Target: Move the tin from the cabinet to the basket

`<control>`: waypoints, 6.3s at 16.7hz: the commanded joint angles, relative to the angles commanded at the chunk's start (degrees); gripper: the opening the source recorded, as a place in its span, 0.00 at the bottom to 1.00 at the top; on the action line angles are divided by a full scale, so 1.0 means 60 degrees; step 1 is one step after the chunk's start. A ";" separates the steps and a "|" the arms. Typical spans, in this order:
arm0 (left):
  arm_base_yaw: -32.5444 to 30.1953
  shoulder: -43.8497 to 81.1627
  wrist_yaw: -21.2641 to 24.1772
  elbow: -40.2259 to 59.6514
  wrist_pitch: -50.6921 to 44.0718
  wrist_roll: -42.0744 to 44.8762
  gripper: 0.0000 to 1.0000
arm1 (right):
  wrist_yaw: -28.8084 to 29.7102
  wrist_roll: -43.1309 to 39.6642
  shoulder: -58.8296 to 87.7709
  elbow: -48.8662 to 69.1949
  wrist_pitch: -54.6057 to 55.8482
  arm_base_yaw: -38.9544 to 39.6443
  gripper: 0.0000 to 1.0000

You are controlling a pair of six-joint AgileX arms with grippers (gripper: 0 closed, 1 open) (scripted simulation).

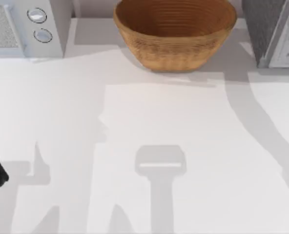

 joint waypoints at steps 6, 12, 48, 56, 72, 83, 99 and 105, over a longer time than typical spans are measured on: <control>0.0000 0.0000 0.0000 0.0000 0.0000 0.0000 1.00 | 0.1324 0.0045 0.5172 0.3688 0.1249 0.1239 0.00; 0.0000 0.0000 0.0000 0.0000 0.0000 0.0000 1.00 | 0.1838 0.0059 0.7147 0.5176 0.1764 0.1768 0.00; 0.0000 0.0000 0.0000 0.0000 0.0000 0.0000 1.00 | 0.1615 0.0047 0.7984 0.6181 0.1606 0.1534 1.00; 0.0000 0.0000 0.0000 0.0000 0.0000 0.0000 1.00 | 0.1615 0.0047 0.7984 0.6181 0.1606 0.1534 1.00; 0.0000 0.0000 0.0000 0.0000 0.0000 0.0000 1.00 | 0.1615 0.0047 0.7986 0.6178 0.1606 0.1554 1.00; 0.0000 0.0000 0.0000 0.0000 0.0000 0.0000 1.00 | 0.0038 -0.0007 0.1497 0.1417 0.0156 0.0097 1.00; 0.0000 0.0000 0.0000 0.0000 0.0000 0.0000 1.00 | -0.3584 -0.0097 -1.3359 -0.9941 -0.3369 -0.3443 1.00; 0.0000 0.0000 0.0000 0.0000 0.0000 0.0000 1.00 | -0.3757 -0.0103 -1.3848 -1.0417 -0.3534 -0.3607 1.00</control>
